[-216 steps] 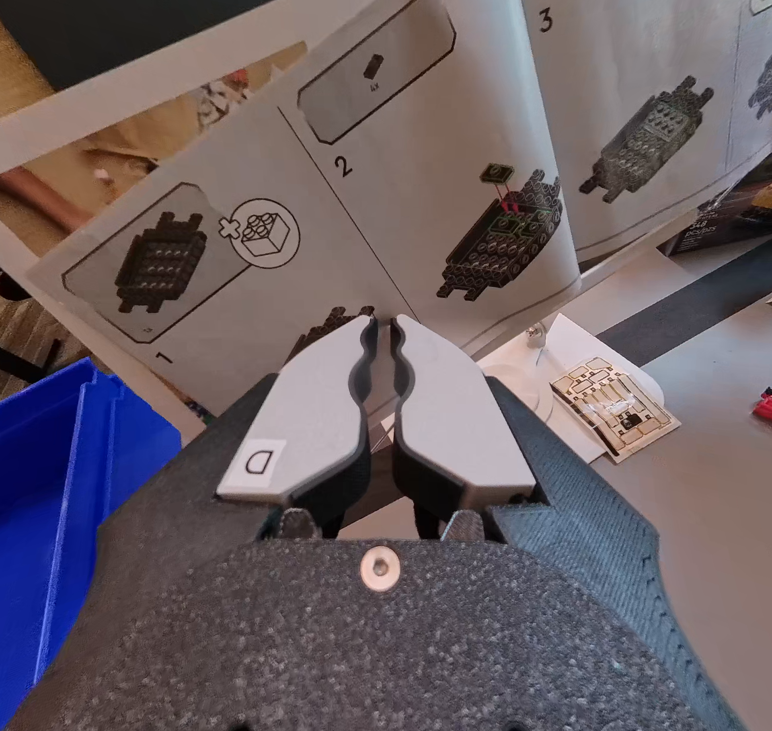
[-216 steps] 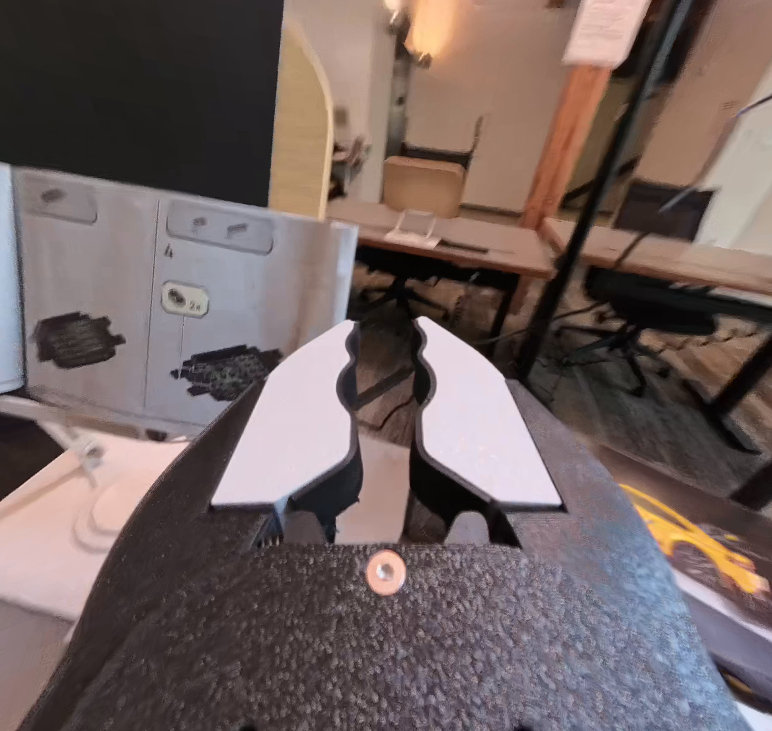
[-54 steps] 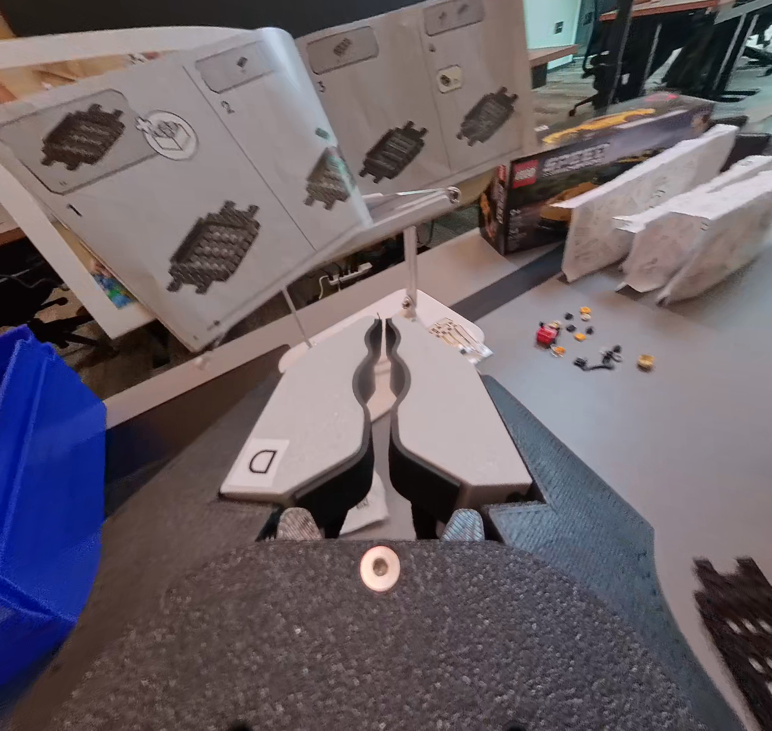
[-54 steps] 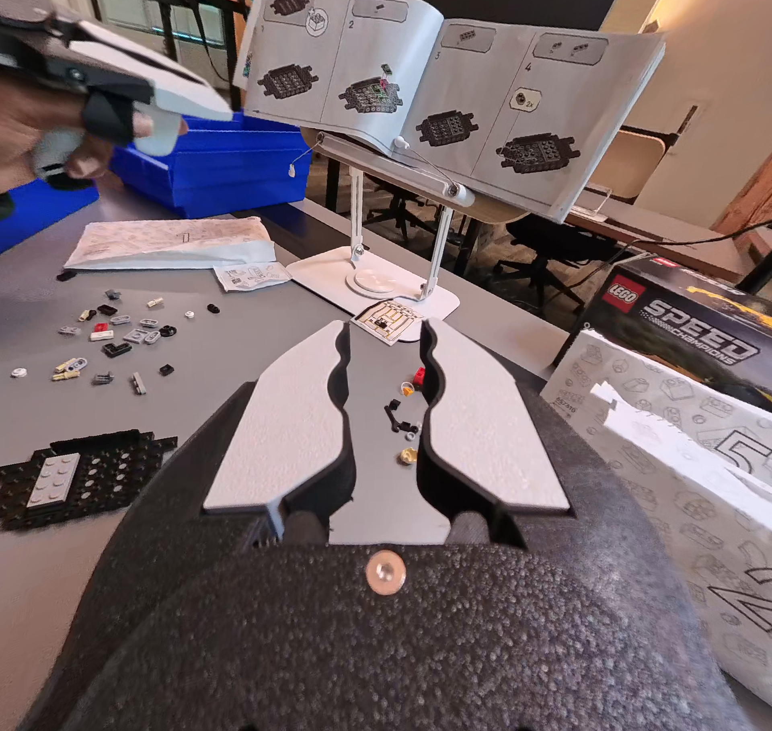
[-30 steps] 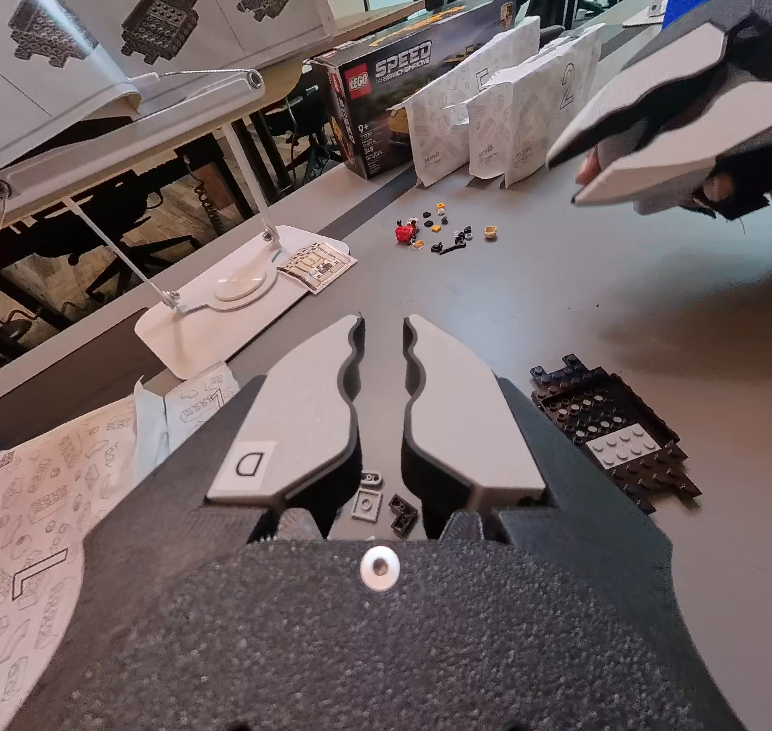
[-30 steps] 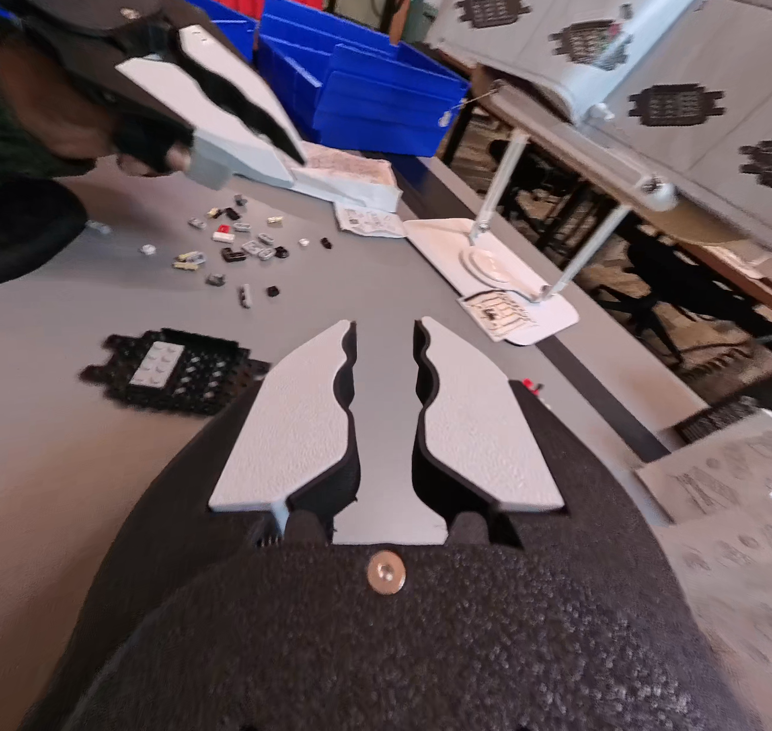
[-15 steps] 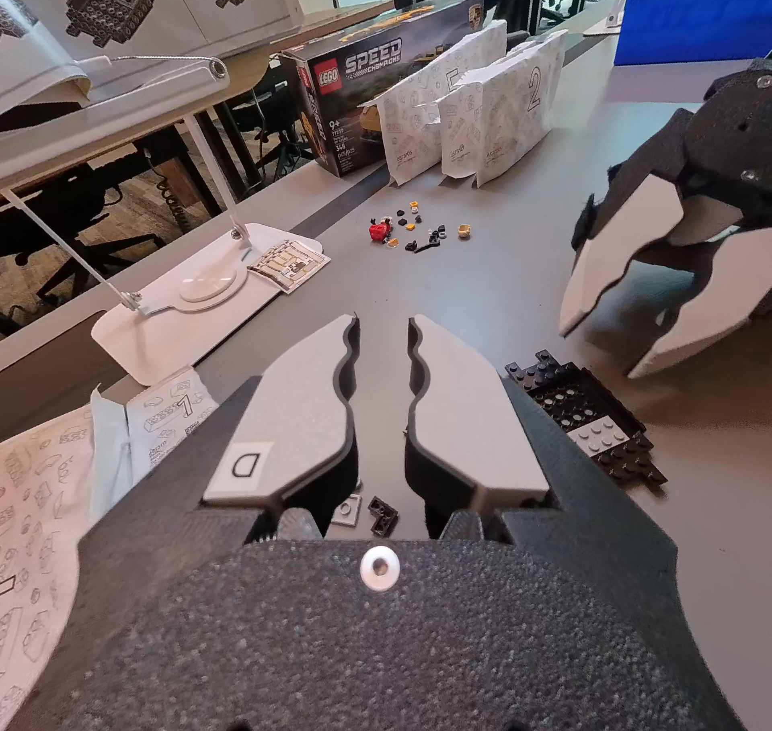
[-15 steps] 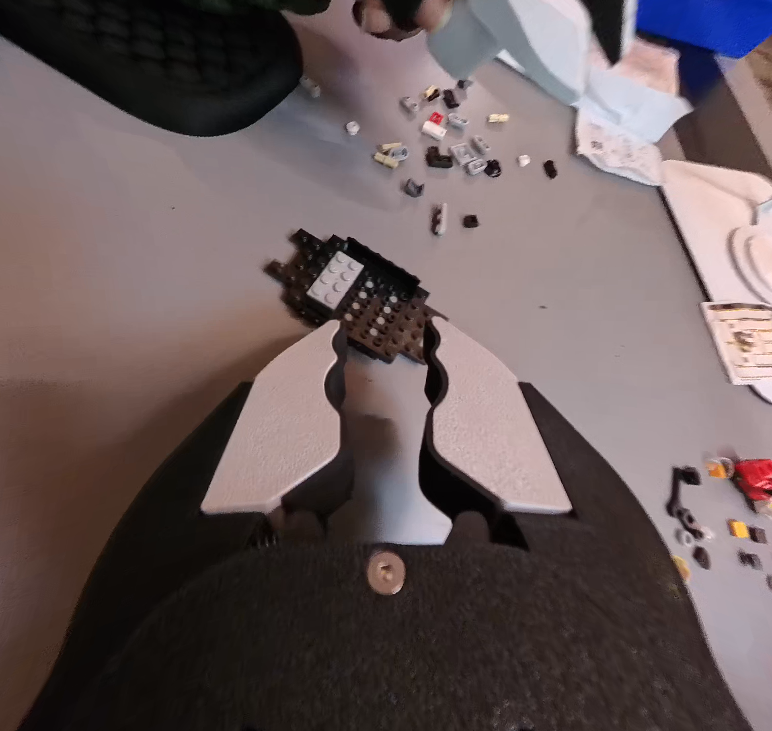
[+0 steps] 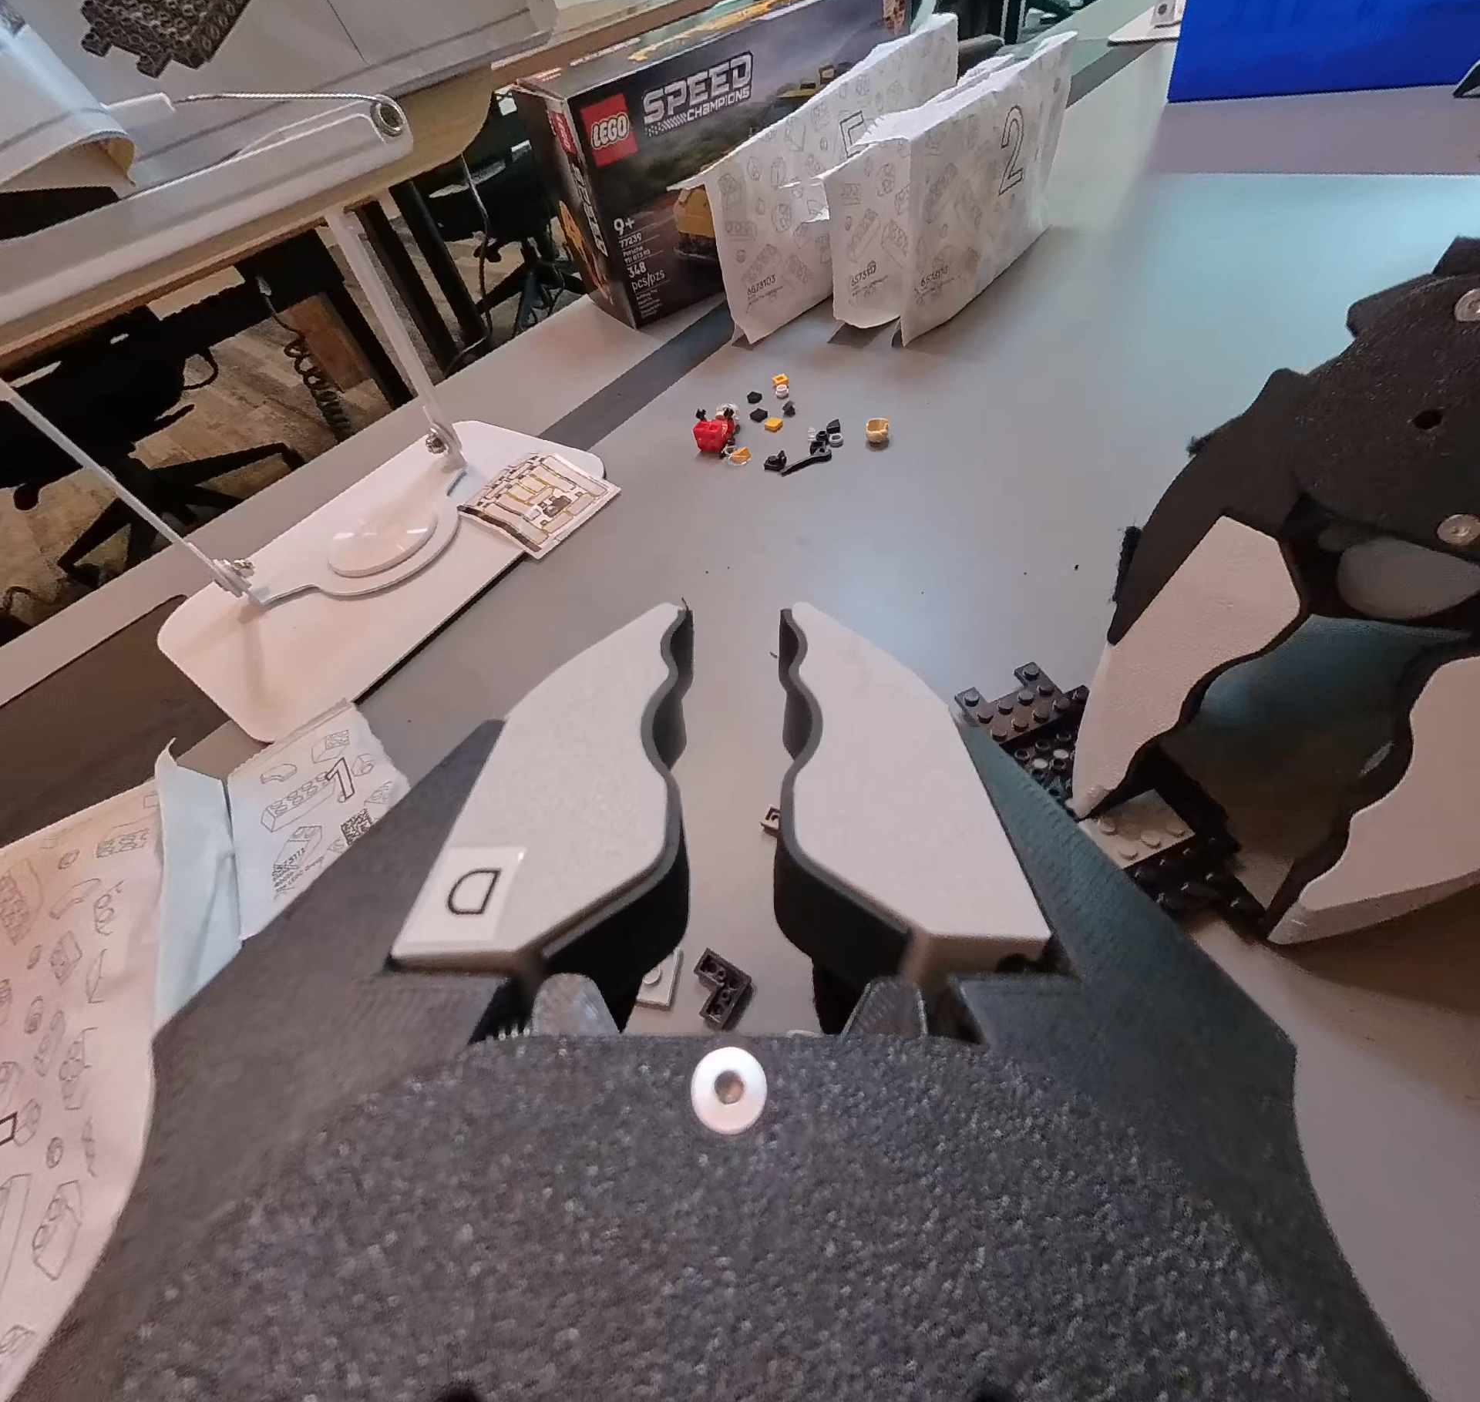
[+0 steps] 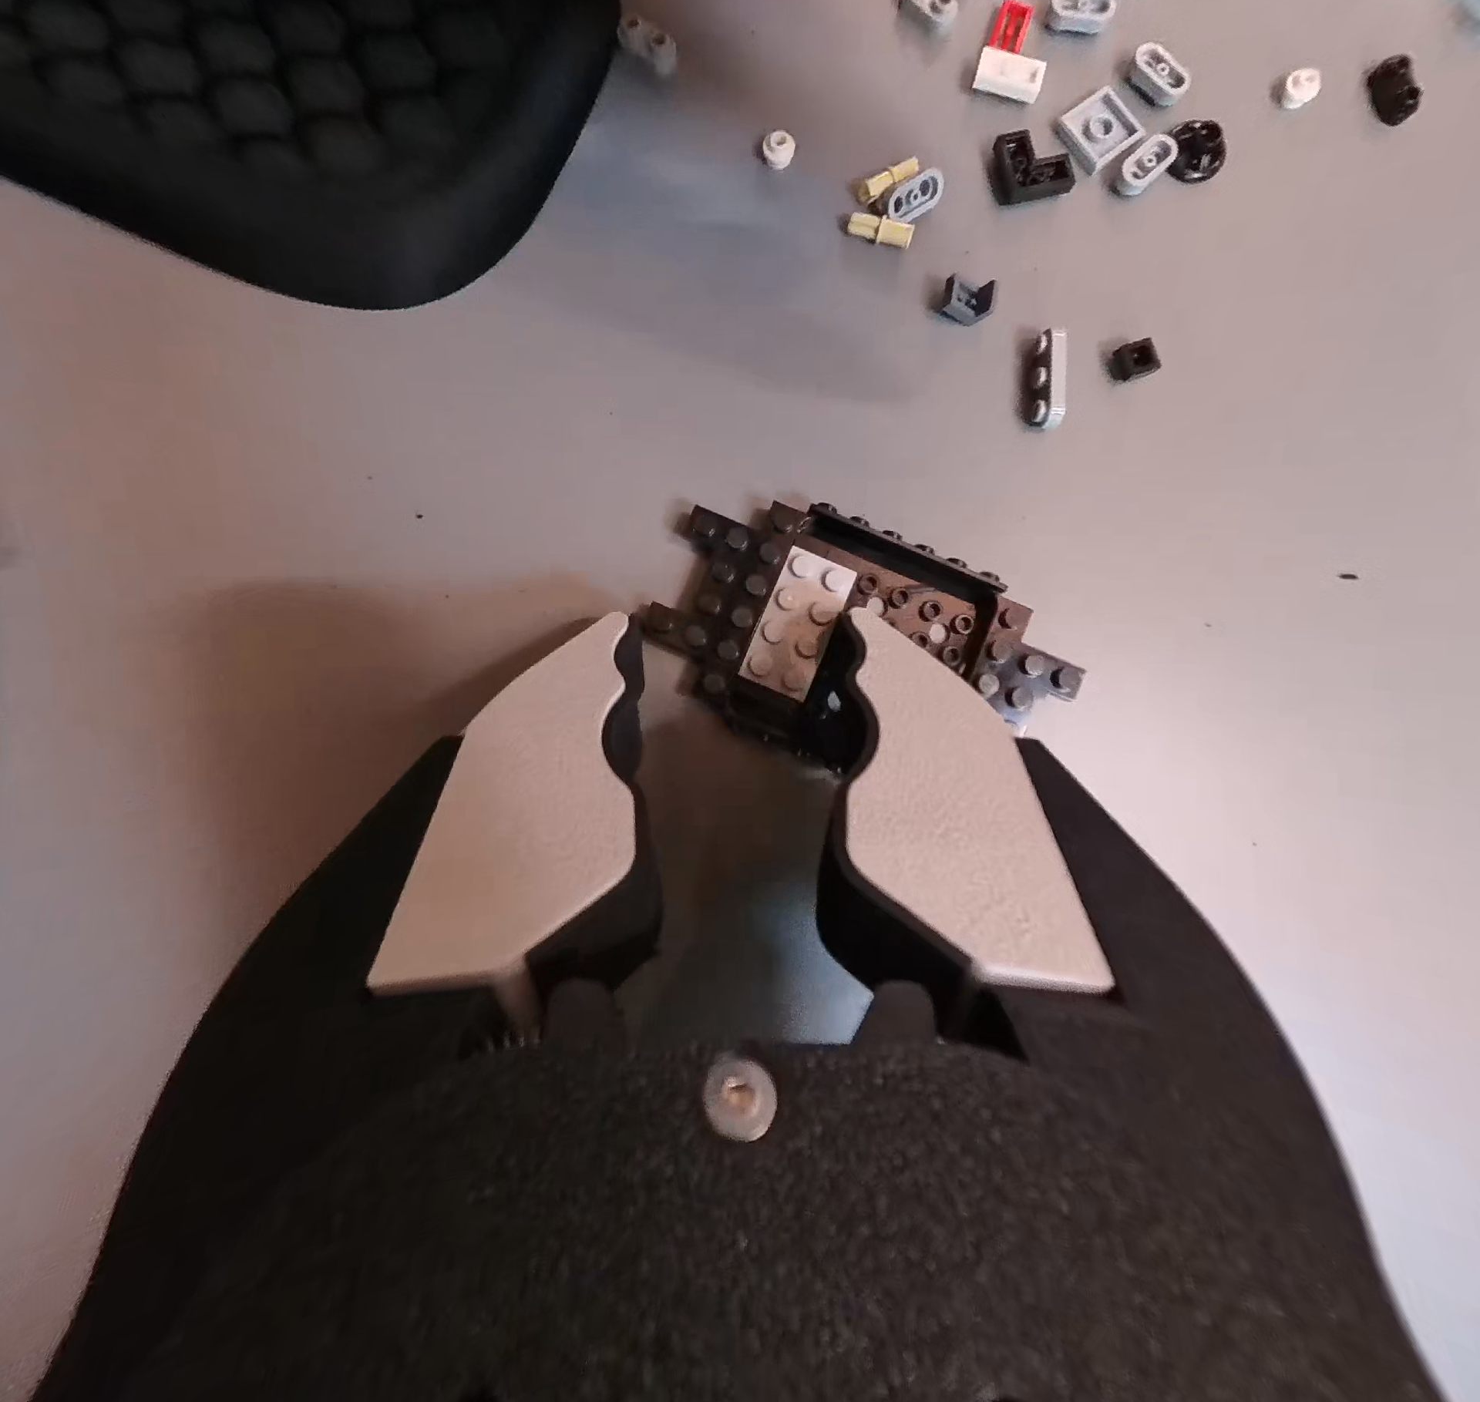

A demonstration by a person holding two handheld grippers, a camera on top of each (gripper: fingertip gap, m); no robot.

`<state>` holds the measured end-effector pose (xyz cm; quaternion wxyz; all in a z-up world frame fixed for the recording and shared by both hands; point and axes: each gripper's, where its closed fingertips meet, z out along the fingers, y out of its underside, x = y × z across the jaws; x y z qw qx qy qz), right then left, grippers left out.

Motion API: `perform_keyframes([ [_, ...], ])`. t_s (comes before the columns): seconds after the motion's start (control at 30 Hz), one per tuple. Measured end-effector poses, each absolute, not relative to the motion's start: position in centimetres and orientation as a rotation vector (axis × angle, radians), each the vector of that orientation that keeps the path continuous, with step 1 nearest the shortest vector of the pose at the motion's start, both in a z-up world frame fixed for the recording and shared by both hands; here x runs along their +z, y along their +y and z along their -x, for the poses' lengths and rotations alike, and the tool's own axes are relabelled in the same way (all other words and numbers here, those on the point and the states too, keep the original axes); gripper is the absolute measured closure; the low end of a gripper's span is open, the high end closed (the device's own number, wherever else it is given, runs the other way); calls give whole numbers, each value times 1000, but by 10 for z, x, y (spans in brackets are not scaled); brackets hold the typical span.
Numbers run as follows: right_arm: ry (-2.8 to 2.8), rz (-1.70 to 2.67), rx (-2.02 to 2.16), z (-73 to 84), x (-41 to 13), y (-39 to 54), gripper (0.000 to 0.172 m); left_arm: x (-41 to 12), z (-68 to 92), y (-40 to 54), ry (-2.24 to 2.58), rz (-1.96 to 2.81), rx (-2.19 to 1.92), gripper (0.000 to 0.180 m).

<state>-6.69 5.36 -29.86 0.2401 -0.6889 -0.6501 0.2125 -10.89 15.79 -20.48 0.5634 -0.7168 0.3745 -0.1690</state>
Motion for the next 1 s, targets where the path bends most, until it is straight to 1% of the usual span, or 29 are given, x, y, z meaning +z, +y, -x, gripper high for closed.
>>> perform_keyframes([
  [0.13, -1805, 1852, 584, 60, -298, 53, 127, -210, 108, 158, 903, 1706, -394, 163],
  [0.23, -1805, 1696, 542, 51, -285, 58, 127, -219, 100, 150, 953, 1745, -497, 165],
  [0.33, -1751, 1477, 551, 50, -250, 54, 127, -219, 82, 129, 967, 1776, -819, 165],
  [0.4, -1691, 1375, 524, 47, -230, 52, 127, -205, 70, 112, 951, 1722, -1084, 162],
  [0.47, -1665, 1298, 424, 41, -222, 53, 127, -192, 61, 96, 923, 1685, -1334, 157],
  [0.53, -1669, 1215, 326, 39, -219, 52, 127, -193, 52, 82, 925, 1716, -1525, 146],
  [0.6, -1714, 1141, 231, 40, -224, 50, 127, -193, 44, 72, 927, 1721, -1646, 143],
  [0.63, -1737, 1108, 188, 41, -227, 49, 127, -194, 40, 70, 922, 1727, -1673, 144],
  [0.7, -1779, 1052, 144, 44, -233, 46, 127, -200, 34, 67, 919, 1767, -1710, 152],
  [0.8, -1823, 1020, 127, 46, -243, 43, 127, -207, 32, 68, 893, 1821, -1714, 171],
  [0.9, -1814, 1095, 167, 45, -250, 47, 127, -216, 30, 76, 828, 1899, -1686, 170],
  [1.0, -1747, 1290, 338, 48, -251, 48, 129, -226, 29, 86, 745, 1978, -1607, 170],
])
